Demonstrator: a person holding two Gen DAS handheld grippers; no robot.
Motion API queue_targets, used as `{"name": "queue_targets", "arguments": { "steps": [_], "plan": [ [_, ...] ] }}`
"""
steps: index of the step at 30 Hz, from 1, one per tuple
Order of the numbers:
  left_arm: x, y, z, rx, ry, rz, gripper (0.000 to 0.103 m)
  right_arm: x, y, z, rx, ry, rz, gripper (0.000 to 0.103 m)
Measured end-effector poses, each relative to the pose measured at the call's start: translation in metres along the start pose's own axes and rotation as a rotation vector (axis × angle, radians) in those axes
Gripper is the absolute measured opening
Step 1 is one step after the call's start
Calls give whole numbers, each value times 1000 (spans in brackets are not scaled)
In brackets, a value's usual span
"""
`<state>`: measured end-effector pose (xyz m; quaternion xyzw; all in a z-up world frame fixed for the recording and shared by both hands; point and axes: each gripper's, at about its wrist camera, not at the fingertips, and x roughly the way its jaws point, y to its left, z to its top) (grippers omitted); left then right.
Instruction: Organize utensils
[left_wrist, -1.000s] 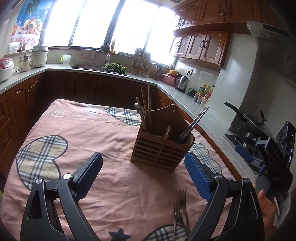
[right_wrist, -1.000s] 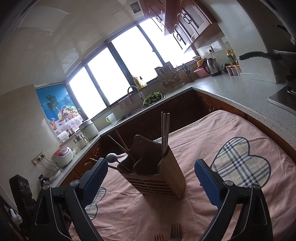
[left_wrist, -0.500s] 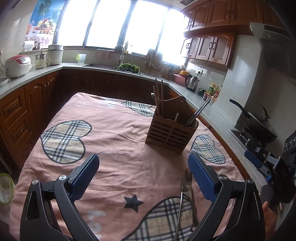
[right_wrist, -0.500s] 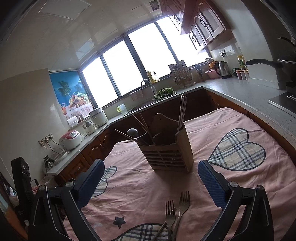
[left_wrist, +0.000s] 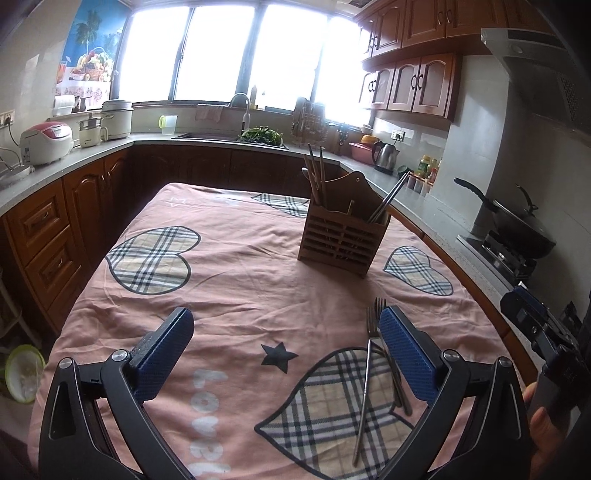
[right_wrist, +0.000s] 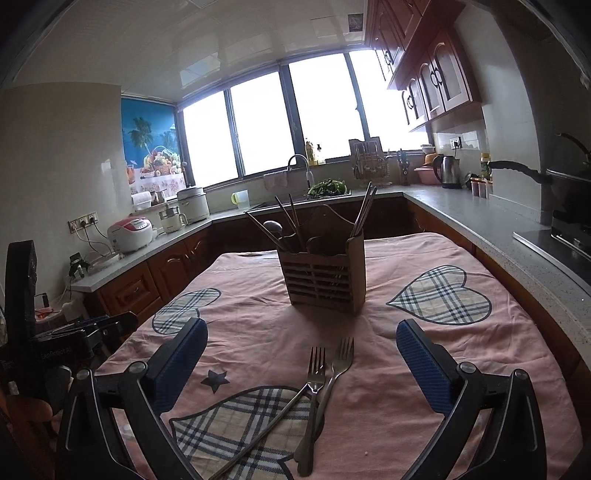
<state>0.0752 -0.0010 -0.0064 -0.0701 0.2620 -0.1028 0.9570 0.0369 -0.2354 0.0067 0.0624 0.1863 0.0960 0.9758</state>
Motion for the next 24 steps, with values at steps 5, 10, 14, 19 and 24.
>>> {"name": "queue_targets", "arguments": {
  "steps": [5, 10, 14, 19, 24],
  "plan": [
    [-29, -12, 5, 64, -72, 36, 103, -30, 17, 19, -78, -61, -36, 103],
    [-46, -19, -8, 91, -180, 115, 103, -44, 22, 9, -106, -114, -59, 103],
    [-38, -18, -18, 94, -172, 141, 103, -36, 15, -16, -88, -120, -84, 103],
    [-27, -18, -30, 97, -163, 177, 103, -24, 0, -40, -31, -108, -111, 103],
    [-22, -22, -42, 112, -168, 201, 103, -20, -8, -51, -6, -99, -121, 103]
  ]
}}
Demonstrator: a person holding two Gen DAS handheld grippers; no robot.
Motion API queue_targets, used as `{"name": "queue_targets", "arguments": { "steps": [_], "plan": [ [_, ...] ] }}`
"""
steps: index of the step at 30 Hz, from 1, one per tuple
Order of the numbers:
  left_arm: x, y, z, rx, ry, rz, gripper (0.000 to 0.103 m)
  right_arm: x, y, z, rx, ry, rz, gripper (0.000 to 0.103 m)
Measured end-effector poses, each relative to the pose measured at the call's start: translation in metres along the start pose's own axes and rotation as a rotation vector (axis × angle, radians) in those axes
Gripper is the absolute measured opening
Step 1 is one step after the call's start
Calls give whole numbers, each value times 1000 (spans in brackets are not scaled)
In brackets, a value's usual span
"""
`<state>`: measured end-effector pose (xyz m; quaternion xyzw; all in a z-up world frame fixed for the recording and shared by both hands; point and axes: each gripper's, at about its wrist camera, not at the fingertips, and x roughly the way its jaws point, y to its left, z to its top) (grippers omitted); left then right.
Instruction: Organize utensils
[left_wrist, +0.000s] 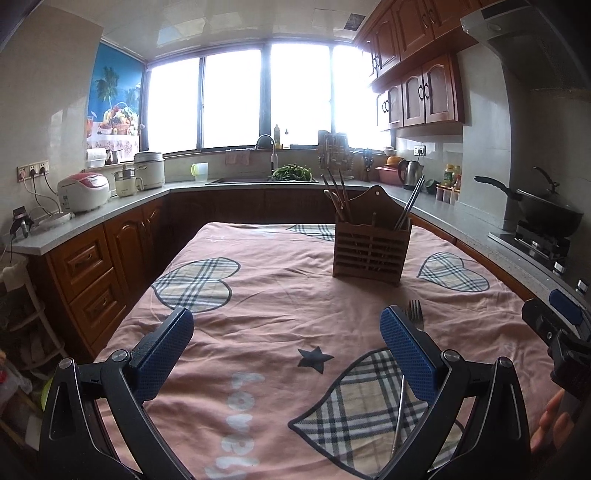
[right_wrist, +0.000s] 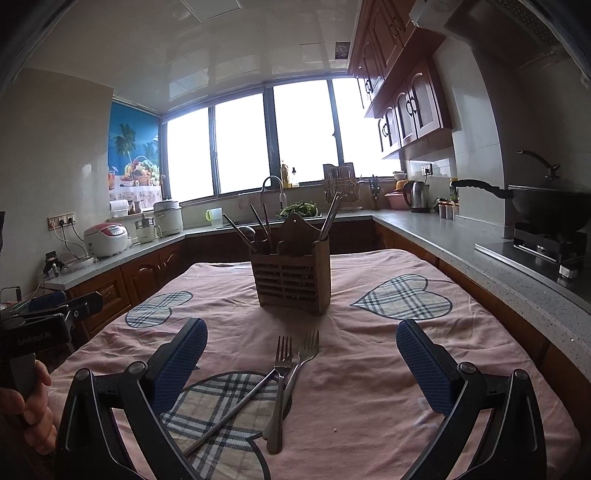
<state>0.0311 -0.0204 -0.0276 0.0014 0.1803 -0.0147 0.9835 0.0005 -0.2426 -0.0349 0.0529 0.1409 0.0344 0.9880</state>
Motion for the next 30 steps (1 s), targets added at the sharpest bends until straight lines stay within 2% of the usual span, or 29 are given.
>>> {"name": "queue_targets", "arguments": {
  "steps": [6, 15, 30],
  "plan": [
    [3, -11, -11, 37, 13, 6, 103, -2, 4, -8, -14, -5, -13, 103],
    [4, -10, -18, 28, 17, 6, 103, -3, 8, -14, -30, -8, -17, 103],
    [-12, -6, -11, 8, -34, -3, 103, -14, 12, -6, -26, -61, -21, 103]
  ]
}}
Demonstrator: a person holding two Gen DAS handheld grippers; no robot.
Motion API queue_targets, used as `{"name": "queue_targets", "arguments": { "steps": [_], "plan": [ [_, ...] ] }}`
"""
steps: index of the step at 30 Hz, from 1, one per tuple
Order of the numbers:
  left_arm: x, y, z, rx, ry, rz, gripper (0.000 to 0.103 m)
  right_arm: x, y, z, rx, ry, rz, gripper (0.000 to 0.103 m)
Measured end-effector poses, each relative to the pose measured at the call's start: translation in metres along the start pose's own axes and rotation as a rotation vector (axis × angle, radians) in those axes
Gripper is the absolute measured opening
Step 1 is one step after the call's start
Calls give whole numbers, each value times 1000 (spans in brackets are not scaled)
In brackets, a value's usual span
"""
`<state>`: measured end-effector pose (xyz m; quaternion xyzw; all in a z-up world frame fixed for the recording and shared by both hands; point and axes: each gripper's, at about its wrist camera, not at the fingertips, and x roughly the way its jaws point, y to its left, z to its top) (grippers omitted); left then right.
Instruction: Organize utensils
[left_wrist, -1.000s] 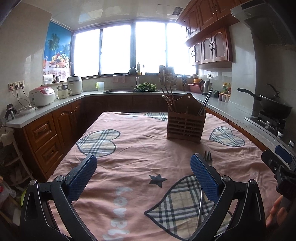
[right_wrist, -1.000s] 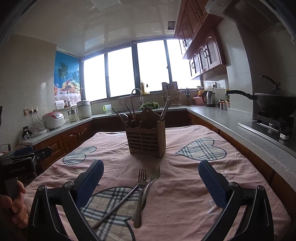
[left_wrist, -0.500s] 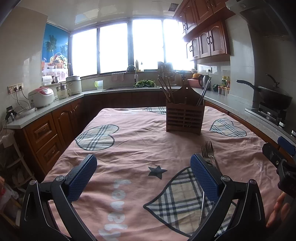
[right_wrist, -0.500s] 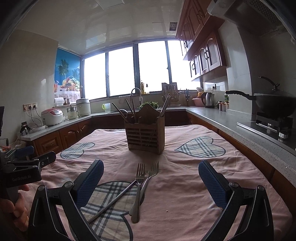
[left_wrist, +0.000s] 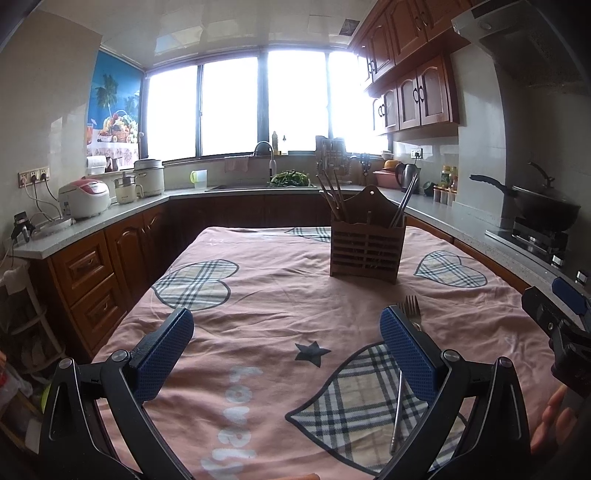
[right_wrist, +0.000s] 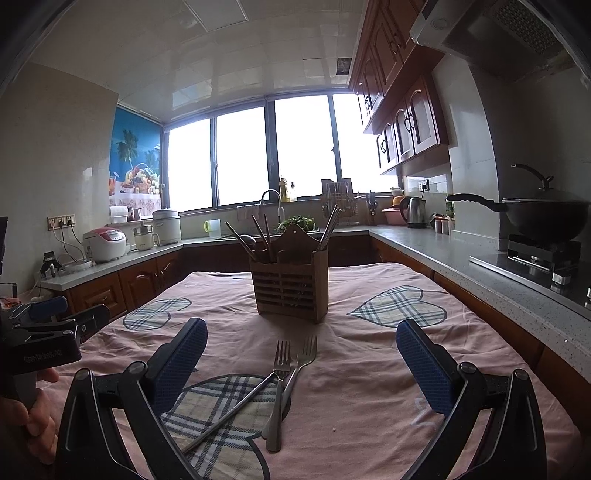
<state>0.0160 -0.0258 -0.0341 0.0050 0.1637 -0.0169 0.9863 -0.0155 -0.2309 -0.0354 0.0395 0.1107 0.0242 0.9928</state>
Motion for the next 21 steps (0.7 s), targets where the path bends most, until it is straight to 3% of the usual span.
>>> {"name": "queue_targets", "arguments": {
  "steps": [21],
  "plan": [
    [-3, 0, 0, 1, -6, -5, 103, -1, 0, 1, 9, 4, 0, 103]
  ]
}}
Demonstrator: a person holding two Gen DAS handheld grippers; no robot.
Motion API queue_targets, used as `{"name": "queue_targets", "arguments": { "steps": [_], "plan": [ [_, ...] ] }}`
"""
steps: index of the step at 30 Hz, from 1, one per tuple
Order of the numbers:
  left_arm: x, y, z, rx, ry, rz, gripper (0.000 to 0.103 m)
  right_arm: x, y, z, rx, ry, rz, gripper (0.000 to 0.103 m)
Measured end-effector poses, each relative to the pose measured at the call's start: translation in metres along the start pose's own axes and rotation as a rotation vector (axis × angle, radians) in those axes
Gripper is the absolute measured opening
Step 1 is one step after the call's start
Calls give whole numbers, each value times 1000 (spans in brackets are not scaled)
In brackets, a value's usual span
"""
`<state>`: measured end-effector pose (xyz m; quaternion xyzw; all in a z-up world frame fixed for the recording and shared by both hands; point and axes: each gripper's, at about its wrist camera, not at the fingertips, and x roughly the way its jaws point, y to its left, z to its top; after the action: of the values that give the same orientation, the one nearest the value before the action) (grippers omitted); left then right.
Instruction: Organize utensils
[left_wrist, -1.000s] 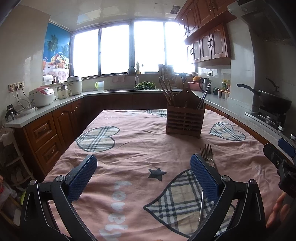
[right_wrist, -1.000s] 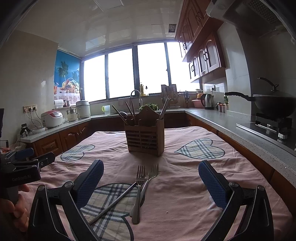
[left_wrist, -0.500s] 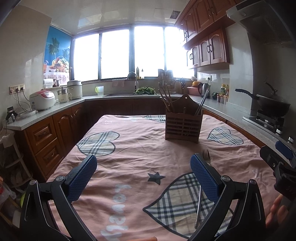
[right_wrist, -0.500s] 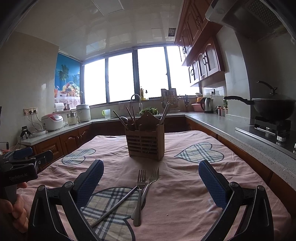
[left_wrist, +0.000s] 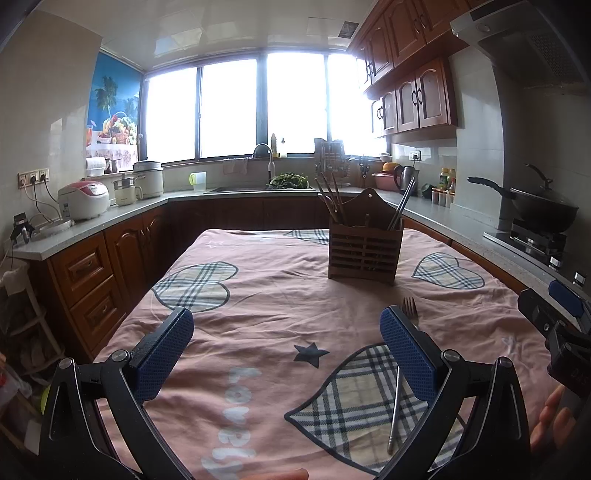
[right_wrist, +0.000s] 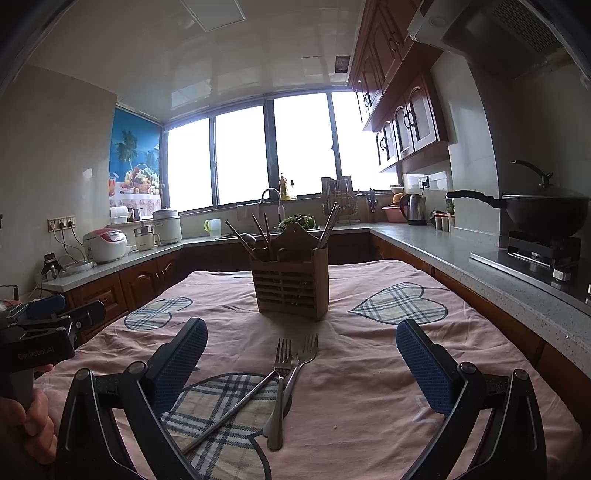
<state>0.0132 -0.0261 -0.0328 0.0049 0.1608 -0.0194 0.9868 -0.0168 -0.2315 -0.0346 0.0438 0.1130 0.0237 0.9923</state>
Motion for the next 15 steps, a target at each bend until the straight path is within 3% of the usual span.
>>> {"name": "queue_targets", "arguments": {
  "steps": [15],
  "plan": [
    [-1, 0, 1, 5, -4, 0, 103, -2, 1, 2, 3, -3, 8, 103]
  ]
}}
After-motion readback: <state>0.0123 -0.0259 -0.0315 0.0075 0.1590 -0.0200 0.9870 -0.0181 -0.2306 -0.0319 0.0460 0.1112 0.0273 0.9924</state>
